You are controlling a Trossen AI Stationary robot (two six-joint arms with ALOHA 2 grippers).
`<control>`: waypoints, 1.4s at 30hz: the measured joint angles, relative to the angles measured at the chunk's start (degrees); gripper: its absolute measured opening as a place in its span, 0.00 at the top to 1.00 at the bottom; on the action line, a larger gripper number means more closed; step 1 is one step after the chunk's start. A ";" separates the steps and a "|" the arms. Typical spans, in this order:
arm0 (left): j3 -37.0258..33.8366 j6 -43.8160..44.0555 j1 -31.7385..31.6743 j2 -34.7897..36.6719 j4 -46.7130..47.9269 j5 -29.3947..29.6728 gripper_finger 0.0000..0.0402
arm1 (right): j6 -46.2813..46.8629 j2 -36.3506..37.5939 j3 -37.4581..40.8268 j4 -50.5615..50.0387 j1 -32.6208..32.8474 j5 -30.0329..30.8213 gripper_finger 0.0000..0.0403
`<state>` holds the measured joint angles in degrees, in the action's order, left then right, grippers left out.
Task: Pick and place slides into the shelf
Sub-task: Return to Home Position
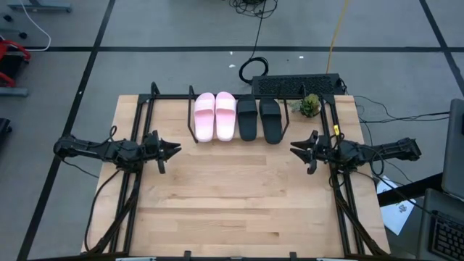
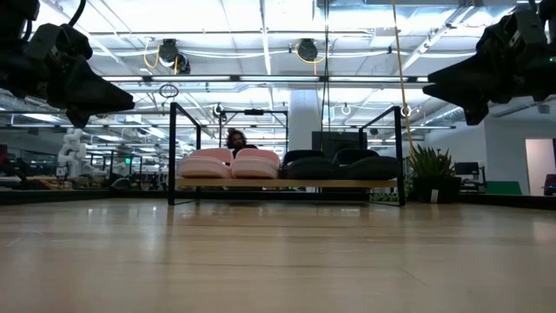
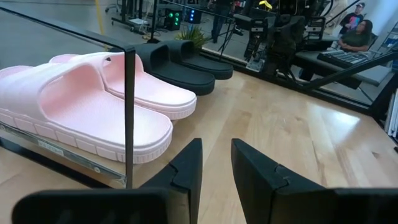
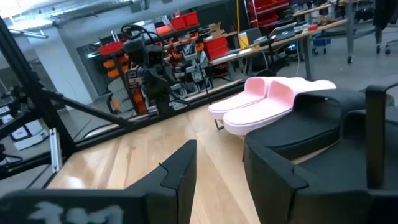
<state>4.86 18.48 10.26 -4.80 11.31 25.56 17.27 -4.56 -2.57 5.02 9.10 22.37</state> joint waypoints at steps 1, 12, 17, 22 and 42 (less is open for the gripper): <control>0.00 0.02 0.00 0.00 0.00 0.00 0.79 | 0.00 0.00 0.02 0.31 0.00 0.01 0.70; 0.00 0.00 0.00 0.00 0.00 0.00 0.79 | 0.00 -0.02 0.07 1.67 0.00 0.02 0.70; 0.00 -0.01 0.00 0.00 0.00 0.00 0.79 | 0.00 -0.02 0.09 1.88 0.00 0.02 0.70; 0.00 -0.03 0.00 0.00 0.00 0.00 0.79 | 0.00 -0.02 0.11 1.92 0.00 0.02 0.70; 0.00 -0.05 0.01 0.00 0.00 0.01 0.79 | 0.00 -0.02 0.11 2.00 0.00 0.00 0.70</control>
<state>4.86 18.44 10.27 -4.80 11.31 25.57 17.28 -4.58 -2.46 7.02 9.10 22.37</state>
